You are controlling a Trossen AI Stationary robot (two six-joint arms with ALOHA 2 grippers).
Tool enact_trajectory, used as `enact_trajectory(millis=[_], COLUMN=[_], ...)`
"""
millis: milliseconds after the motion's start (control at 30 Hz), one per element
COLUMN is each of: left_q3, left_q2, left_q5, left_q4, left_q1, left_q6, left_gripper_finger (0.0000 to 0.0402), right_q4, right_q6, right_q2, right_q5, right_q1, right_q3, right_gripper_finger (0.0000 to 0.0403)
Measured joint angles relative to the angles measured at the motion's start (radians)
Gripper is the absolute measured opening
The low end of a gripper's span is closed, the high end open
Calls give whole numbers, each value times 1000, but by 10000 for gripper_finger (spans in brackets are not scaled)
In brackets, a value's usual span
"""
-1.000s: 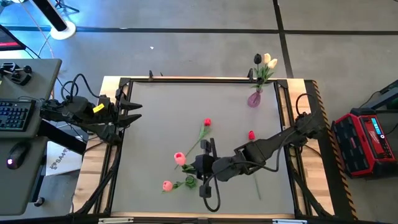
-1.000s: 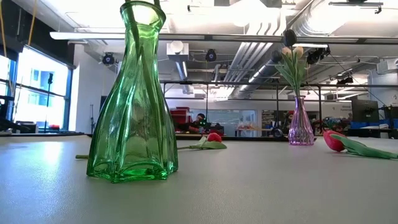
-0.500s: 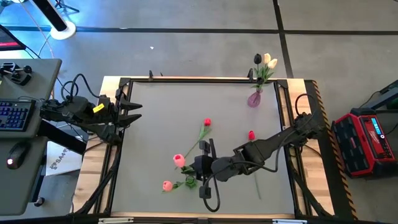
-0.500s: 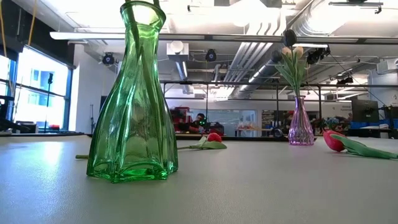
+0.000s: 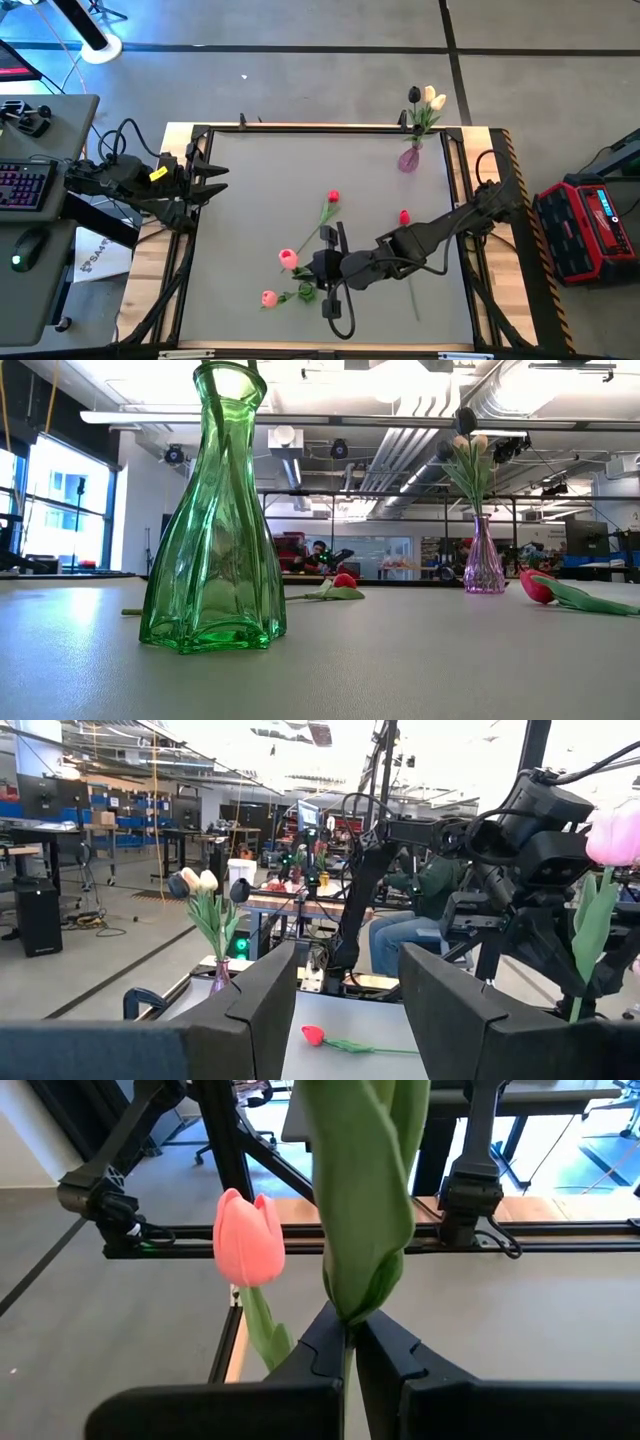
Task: Sort flowers into vase by color
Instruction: Put the pink flower into the green vase
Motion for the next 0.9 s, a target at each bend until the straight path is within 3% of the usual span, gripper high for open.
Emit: enact_trajectory(millis=[433, 633, 900], left_q3=[0, 0, 0], left_q2=[0, 0, 0], left_q5=[0, 0, 0], left_q4=[0, 0, 0], left_q1=[0, 0, 0], left_q6=[0, 0, 0], left_gripper_finger=[163, 163, 163], right_q4=[-46, -43, -38], right_q6=[26, -50, -22], right_q2=[-13, 21, 65], right_q5=[-27, -27, -153], right_q1=[-6, -6, -23], right_q3=[0, 0, 0], right_gripper_finger=[0, 0, 17])
